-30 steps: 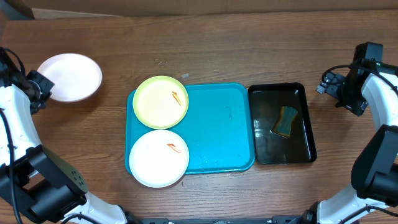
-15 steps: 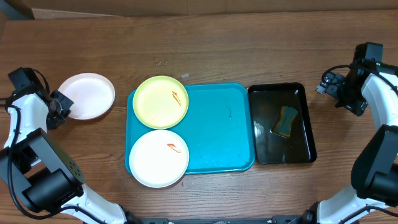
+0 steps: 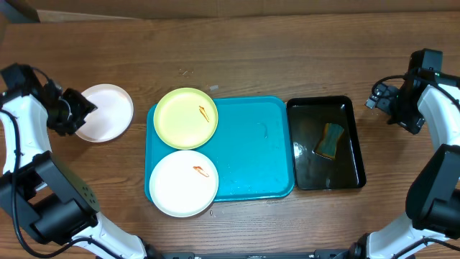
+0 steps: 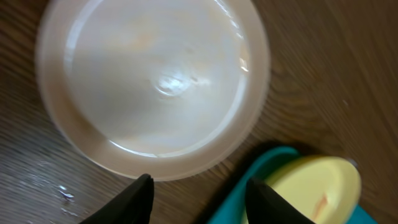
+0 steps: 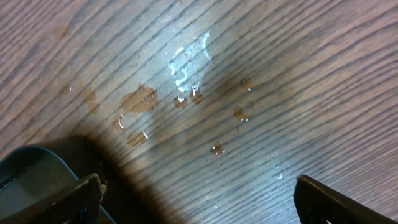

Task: Clean dirty plates on tray and stack at the side
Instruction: 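Set the white plate on the table left of the tray and release, then grasp the rim of the yellow plate with the left gripper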

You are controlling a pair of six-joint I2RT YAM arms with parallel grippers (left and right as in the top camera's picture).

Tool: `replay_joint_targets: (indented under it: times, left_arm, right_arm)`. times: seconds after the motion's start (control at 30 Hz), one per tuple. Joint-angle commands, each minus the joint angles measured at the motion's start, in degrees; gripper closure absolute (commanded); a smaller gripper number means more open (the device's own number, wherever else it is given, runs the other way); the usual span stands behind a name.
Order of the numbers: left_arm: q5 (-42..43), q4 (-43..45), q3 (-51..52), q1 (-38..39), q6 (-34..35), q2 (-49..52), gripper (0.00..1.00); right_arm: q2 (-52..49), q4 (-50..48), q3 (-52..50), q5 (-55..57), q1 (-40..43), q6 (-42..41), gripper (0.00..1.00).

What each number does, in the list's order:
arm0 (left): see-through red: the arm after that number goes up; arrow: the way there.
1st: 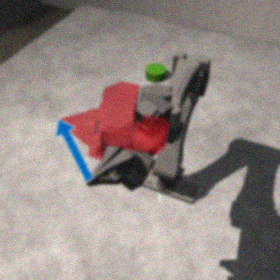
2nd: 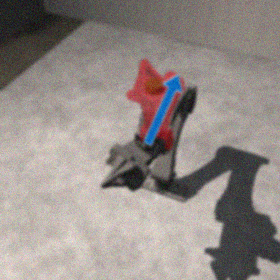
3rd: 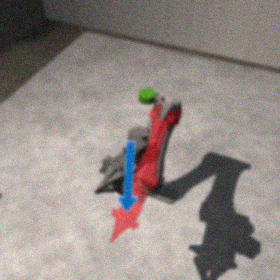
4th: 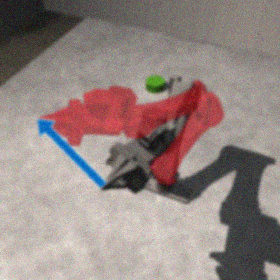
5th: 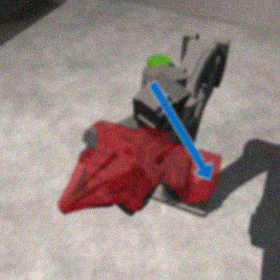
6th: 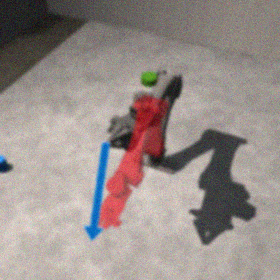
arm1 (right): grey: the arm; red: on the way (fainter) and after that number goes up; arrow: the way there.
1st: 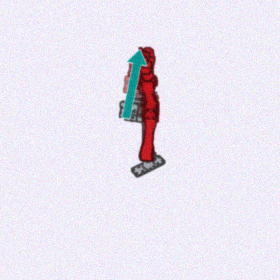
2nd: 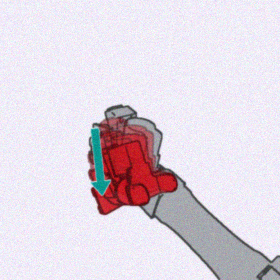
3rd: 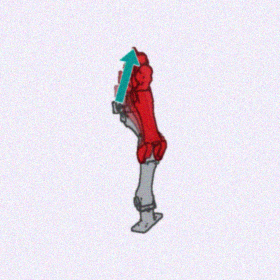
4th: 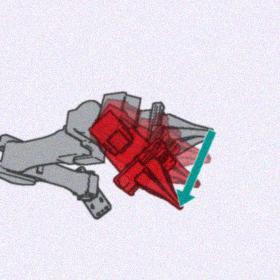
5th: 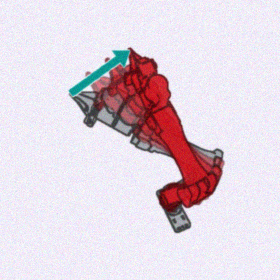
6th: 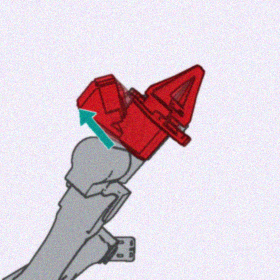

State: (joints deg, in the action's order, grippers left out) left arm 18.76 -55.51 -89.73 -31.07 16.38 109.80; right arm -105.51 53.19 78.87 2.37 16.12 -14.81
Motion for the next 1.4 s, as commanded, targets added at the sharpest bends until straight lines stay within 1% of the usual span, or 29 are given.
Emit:
replay_joint_targets:
  times: [0.0,0.03,0.13,0.17,0.2,0.33,0.47,0.93,1.13,1.27,1.37]
  left_arm:
    - [6.23,-4.76,-3.28,5.33,-1.66,-0.96,0.52]
    - [5.16,-5.81,-3.15,6.97,-1.90,-0.92,0.52]
    - [0.92,-6.38,-1.64,12.22,-3.43,-0.83,0.45]
    - [-1.29,-6.10,-1.03,14.10,-3.54,-0.81,0.43]
    - [-5.20,-5.35,0.00,17.49,-3.52,-0.76,0.43]
    - [-10.69,-3.91,1.73,23.37,-3.50,-0.74,0.45]
    - [-15.87,-3.34,2.58,26.60,-1.46,-0.72,0.47]
    - [-16.85,-3.08,3.65,27.67,-0.87,-0.68,0.48]
    - [-16.85,-0.92,6.71,27.67,-0.87,-0.68,0.53]
    - [-16.83,1.25,9.16,27.69,-0.87,-0.68,0.50]
    - [-16.83,2.84,10.60,27.67,-0.90,-0.68,0.50]
  right_arm:
    - [-0.02,-0.22,1.40,0.39,0.02,-0.22,0.00]
    - [-0.02,-0.20,1.40,0.39,0.02,-0.22,0.00]
    - [-0.02,-0.20,1.40,0.39,0.02,-0.24,0.00]
    - [-0.02,-0.20,1.40,0.39,0.02,-0.24,0.00]
    - [-0.02,-0.22,1.40,0.39,0.02,-0.22,0.00]
    - [-0.02,-0.20,1.40,0.39,0.02,-0.24,0.00]
    - [-0.02,-0.20,1.40,0.39,0.02,-0.24,0.00]
    - [-0.02,-0.22,1.40,0.39,0.02,-0.24,0.00]
    - [-0.02,-0.20,1.40,0.39,0.02,-0.24,0.00]
    - [-0.02,-0.20,1.40,0.39,0.02,-0.22,0.00]
    - [-0.02,-0.20,1.40,0.39,0.02,-0.22,0.00]
